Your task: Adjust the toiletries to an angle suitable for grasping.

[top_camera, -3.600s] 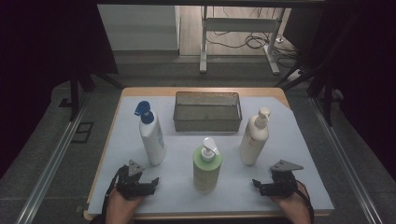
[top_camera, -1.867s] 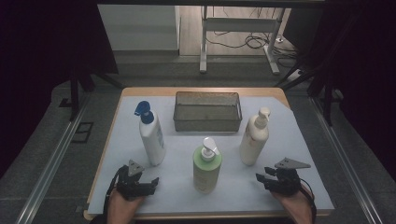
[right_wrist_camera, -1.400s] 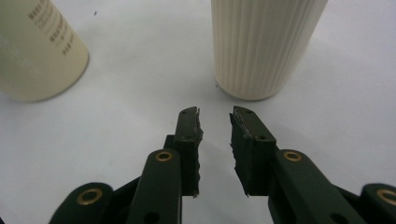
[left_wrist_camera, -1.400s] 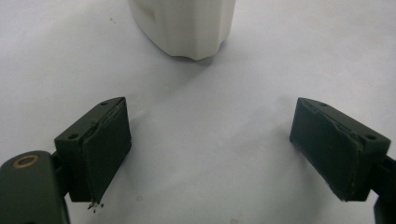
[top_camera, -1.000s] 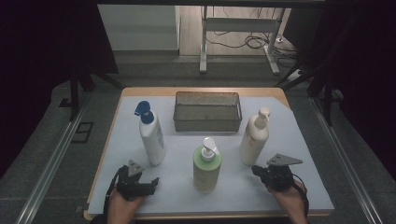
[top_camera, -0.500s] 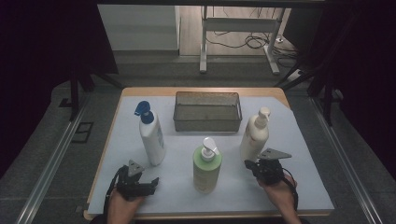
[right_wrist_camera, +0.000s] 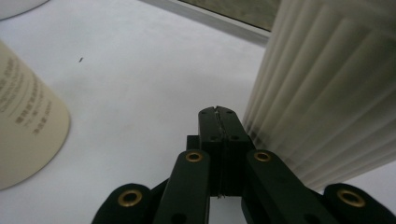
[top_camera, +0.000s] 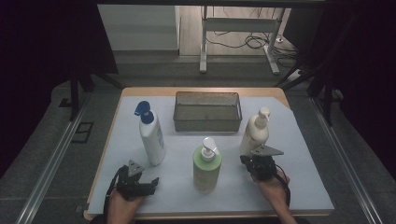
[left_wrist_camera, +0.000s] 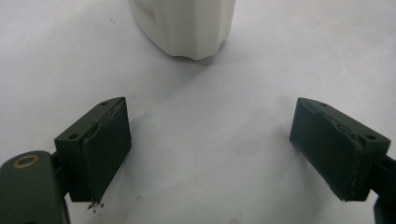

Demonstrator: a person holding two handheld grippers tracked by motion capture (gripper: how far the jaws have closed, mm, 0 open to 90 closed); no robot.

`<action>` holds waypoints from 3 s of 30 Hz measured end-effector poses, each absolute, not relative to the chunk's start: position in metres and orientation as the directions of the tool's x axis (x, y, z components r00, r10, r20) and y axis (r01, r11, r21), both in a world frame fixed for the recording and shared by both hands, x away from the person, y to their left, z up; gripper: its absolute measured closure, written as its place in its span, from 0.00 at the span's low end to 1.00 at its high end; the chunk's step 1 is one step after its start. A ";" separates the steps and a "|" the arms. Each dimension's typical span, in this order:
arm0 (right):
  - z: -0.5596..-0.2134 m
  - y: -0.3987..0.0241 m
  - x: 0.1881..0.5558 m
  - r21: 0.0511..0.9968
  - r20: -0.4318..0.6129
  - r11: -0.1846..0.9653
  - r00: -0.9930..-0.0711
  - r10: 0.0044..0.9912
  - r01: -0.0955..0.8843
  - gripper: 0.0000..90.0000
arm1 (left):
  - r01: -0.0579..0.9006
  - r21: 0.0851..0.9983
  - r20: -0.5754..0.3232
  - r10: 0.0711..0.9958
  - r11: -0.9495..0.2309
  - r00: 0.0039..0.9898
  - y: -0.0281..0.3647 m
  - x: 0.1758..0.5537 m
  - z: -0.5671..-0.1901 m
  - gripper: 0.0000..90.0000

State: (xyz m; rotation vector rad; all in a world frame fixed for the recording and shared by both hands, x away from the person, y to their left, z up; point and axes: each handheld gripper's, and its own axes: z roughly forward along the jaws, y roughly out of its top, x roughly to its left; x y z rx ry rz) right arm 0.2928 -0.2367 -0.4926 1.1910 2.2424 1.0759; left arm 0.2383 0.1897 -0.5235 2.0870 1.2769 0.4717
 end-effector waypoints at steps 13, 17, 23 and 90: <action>-0.494 -0.244 0.291 0.768 -0.001 0.365 -0.569 0.822 0.527 1.00 | 0.657 0.681 -0.025 0.886 -0.324 0.464 0.190 0.238 -0.523 0.14; -0.494 -0.250 0.292 0.768 -0.003 0.361 -0.560 0.829 0.530 1.00 | 0.657 0.681 -0.025 0.886 -0.325 0.464 0.190 0.238 -0.523 0.14; -0.494 -0.257 0.293 0.767 -0.008 0.359 -0.552 0.834 0.532 1.00 | 0.656 0.681 -0.025 0.886 -0.325 0.464 0.190 0.238 -0.523 0.14; -0.440 -0.314 0.274 0.792 0.025 0.280 -0.487 0.873 0.543 0.59 | 0.656 0.682 -0.026 0.885 -0.323 0.464 0.190 0.238 -0.524 0.14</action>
